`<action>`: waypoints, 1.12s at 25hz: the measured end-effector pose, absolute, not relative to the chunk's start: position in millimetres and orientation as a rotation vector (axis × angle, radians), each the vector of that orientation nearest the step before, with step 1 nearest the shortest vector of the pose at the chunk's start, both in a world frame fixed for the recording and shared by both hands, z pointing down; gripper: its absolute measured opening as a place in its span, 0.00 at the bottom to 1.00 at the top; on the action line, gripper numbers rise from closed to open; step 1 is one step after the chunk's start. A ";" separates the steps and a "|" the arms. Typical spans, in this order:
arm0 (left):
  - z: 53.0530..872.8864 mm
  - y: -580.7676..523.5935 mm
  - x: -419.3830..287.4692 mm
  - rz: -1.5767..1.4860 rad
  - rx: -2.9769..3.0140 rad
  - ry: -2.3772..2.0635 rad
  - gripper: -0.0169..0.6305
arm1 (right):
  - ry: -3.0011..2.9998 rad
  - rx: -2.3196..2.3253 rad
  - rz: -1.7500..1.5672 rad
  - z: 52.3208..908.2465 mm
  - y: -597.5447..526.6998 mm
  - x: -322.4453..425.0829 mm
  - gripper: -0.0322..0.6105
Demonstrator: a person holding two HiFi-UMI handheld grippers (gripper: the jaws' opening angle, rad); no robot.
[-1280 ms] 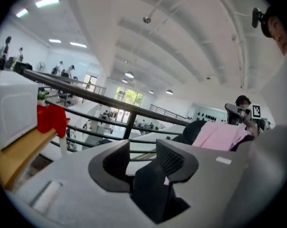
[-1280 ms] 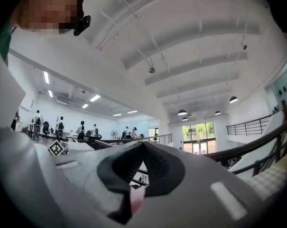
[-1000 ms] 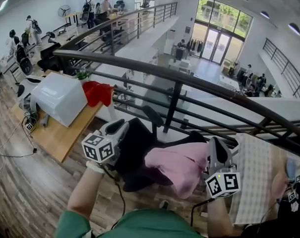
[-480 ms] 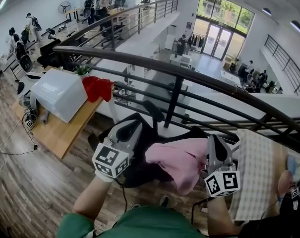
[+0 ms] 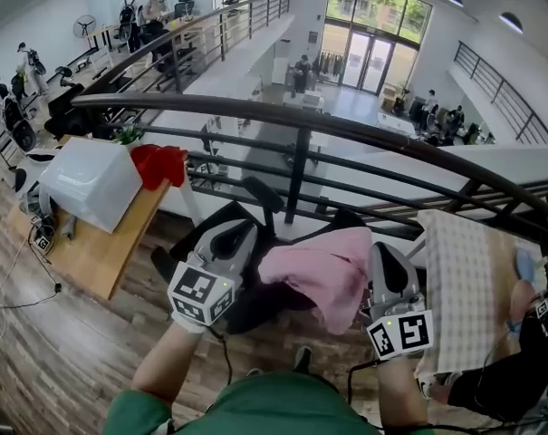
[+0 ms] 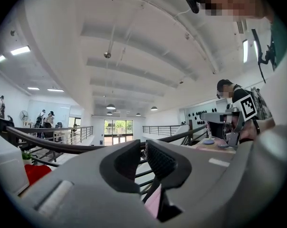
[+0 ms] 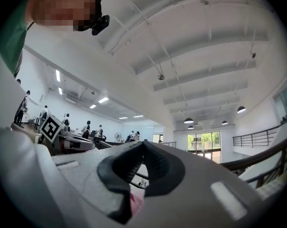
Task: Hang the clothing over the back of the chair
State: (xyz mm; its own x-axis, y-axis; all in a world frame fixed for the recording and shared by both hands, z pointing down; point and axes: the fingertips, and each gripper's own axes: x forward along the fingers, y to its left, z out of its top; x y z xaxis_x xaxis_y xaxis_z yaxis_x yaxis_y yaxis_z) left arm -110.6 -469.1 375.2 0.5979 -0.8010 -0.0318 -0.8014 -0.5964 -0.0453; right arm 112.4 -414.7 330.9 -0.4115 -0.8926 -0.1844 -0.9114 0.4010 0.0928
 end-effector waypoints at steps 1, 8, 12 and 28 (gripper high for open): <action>374.3 -464.5 -108.7 0.007 -2.761 1.364 0.10 | 2.537 -1.654 0.270 331.7 -409.2 112.1 0.05; 372.4 -429.6 -116.3 -0.039 -2.769 1.227 0.10 | 2.493 -1.722 0.255 337.7 -375.6 95.7 0.05; 371.0 -410.5 -131.8 -0.037 -2.762 1.210 0.10 | 2.491 -1.725 0.256 340.9 -356.8 79.7 0.05; 375.7 -384.2 -141.4 0.005 -2.772 1.256 0.10 | 2.486 -1.758 0.303 330.2 -327.7 77.1 0.05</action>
State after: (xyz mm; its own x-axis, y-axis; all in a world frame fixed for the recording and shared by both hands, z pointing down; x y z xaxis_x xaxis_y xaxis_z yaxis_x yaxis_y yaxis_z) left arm -141.4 -384.2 375.7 0.6600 -0.7500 -0.0431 -0.7503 -0.6552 -0.0879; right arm 77.1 -327.7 330.2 -0.3374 -0.9240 -0.1799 -0.9402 0.3213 0.1134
